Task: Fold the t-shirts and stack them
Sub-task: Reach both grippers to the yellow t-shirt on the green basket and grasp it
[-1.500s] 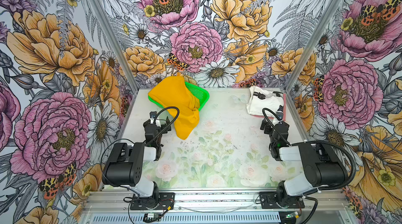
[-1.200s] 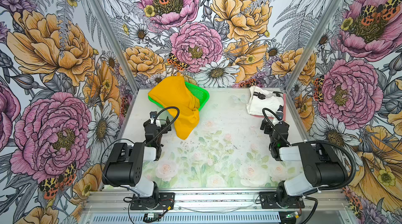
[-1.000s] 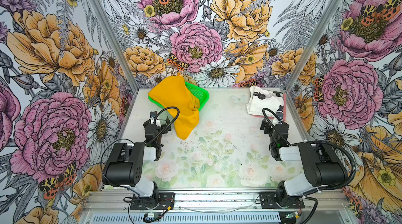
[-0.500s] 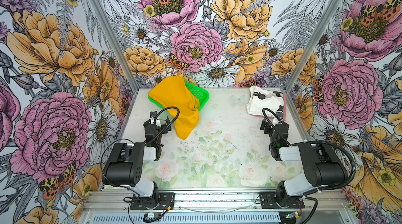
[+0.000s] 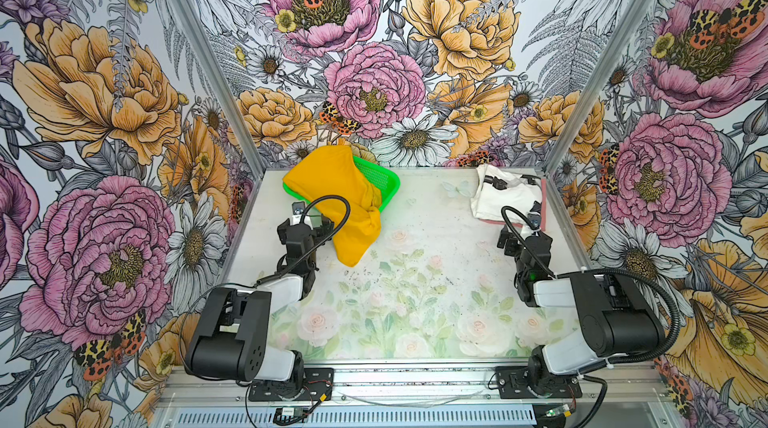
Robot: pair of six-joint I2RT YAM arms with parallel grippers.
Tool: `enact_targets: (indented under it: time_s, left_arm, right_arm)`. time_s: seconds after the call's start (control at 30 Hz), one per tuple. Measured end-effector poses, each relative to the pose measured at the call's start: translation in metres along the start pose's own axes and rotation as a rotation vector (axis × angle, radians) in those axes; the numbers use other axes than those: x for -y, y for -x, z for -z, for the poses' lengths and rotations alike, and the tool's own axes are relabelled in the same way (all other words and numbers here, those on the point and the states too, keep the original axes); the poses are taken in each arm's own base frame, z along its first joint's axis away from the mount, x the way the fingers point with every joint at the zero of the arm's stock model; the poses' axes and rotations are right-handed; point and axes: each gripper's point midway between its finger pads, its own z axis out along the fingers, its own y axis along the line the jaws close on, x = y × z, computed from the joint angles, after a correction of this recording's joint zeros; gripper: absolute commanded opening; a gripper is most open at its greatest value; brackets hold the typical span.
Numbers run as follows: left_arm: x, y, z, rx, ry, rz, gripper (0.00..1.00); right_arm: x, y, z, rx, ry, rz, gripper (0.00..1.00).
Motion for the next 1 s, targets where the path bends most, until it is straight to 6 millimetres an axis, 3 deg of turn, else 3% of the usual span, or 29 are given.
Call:
enact_targets:
  time_s: [0.1, 0.2, 0.37, 0.47, 0.57, 0.67, 0.83, 1.0]
  left_arm:
    - [0.013, 0.037, -0.001, 0.006, 0.028, 0.030, 0.99]
    - [0.036, 0.053, 0.003, -0.036, 0.001, 0.058, 0.99]
    - [0.071, 0.050, 0.009, -0.188, -0.077, 0.095, 0.99]
    - [0.079, 0.036, 0.016, -0.284, -0.119, 0.119, 0.99]
    - [0.085, 0.018, 0.028, -0.384, -0.167, 0.134, 0.99]
    - [0.090, 0.013, 0.046, -0.453, -0.229, 0.160, 0.99]
    - [0.084, 0.032, 0.082, -0.489, -0.350, 0.230, 0.99]
    - [0.042, 0.061, 0.097, -0.468, -0.419, 0.376, 0.99]
  right_arm:
    - [-0.003, -0.001, 0.000, -0.014, 0.006, 0.011, 1.00]
    - [-0.016, 0.006, 0.000, -0.062, 0.036, 0.054, 0.99]
    - [-0.072, 0.082, 0.002, -0.057, 0.212, 0.042, 1.00]
    - [-0.116, 0.103, 0.018, -0.072, 0.360, 0.014, 0.99]
    - [-0.170, 0.088, 0.036, -0.165, 0.527, 0.003, 0.98]
    - [-0.228, 0.057, 0.053, -0.285, 0.673, 0.020, 0.96]
    - [-0.315, 0.003, 0.083, -0.433, 0.851, 0.104, 0.95]
    - [-0.380, -0.024, 0.098, -0.497, 0.966, 0.141, 0.92]
